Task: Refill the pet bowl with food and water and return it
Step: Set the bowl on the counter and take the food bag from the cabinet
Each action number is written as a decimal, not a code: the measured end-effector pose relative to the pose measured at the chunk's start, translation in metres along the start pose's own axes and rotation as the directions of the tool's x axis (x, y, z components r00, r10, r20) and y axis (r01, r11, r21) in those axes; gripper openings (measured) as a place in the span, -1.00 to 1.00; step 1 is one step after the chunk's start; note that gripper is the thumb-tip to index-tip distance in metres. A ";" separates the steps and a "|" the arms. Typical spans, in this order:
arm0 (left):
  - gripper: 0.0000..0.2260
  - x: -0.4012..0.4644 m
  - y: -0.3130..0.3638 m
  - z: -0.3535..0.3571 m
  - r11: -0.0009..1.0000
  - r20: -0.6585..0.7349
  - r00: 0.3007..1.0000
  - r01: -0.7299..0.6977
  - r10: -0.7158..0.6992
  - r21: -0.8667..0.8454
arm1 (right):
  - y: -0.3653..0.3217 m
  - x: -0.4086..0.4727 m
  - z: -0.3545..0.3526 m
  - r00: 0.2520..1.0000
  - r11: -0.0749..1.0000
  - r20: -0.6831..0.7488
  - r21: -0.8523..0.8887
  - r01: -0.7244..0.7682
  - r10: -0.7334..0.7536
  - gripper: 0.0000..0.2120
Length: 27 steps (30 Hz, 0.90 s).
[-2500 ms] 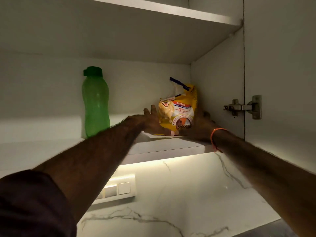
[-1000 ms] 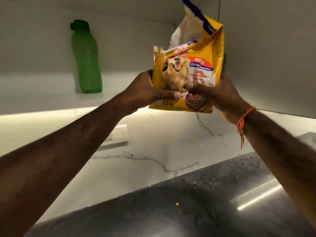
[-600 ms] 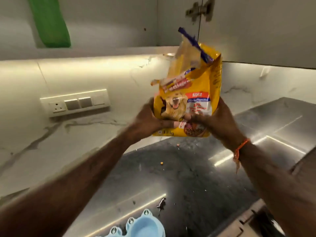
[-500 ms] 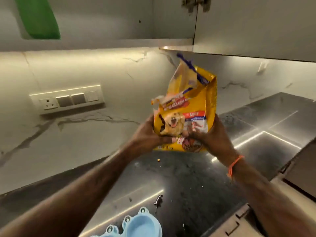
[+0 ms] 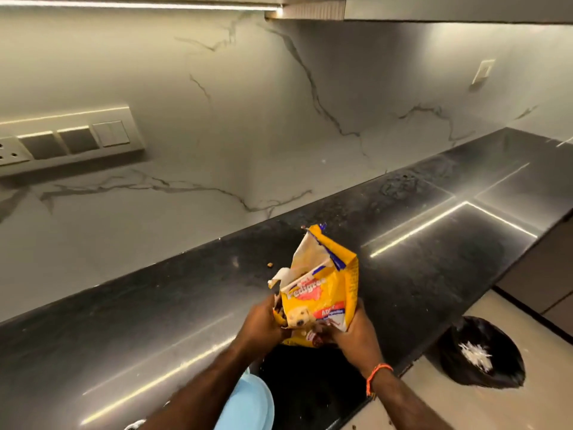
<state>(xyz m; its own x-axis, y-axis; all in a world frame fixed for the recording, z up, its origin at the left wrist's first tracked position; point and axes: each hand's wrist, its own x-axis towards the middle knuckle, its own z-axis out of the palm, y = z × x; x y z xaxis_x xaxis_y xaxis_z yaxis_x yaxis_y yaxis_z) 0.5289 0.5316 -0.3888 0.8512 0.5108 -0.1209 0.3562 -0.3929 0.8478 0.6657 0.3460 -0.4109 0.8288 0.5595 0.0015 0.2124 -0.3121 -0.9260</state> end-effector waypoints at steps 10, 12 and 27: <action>0.00 0.007 0.002 -0.008 0.999 0.151 0.988 -0.024 0.019 0.028 | 0.016 0.008 0.001 0.999 0.998 0.043 -0.056 -0.022 0.024 -0.21; 0.09 0.004 0.011 -0.017 0.999 0.203 0.979 -0.036 0.031 0.019 | 0.009 0.005 0.001 1.000 1.000 0.029 -0.030 0.005 -0.004 0.00; 0.09 -0.055 0.168 -0.173 0.789 -0.387 0.711 -0.398 0.587 0.468 | -0.234 0.037 -0.015 0.622 0.655 -0.224 -0.132 0.744 -0.750 0.01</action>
<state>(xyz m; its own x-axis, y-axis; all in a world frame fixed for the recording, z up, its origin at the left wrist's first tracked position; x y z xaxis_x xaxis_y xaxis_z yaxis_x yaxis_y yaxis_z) 0.4751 0.5699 -0.1502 0.6648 0.4283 0.6121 0.1230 -0.8709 0.4758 0.6542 0.4280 -0.1884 0.4720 0.4097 0.7806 0.8238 0.1104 -0.5561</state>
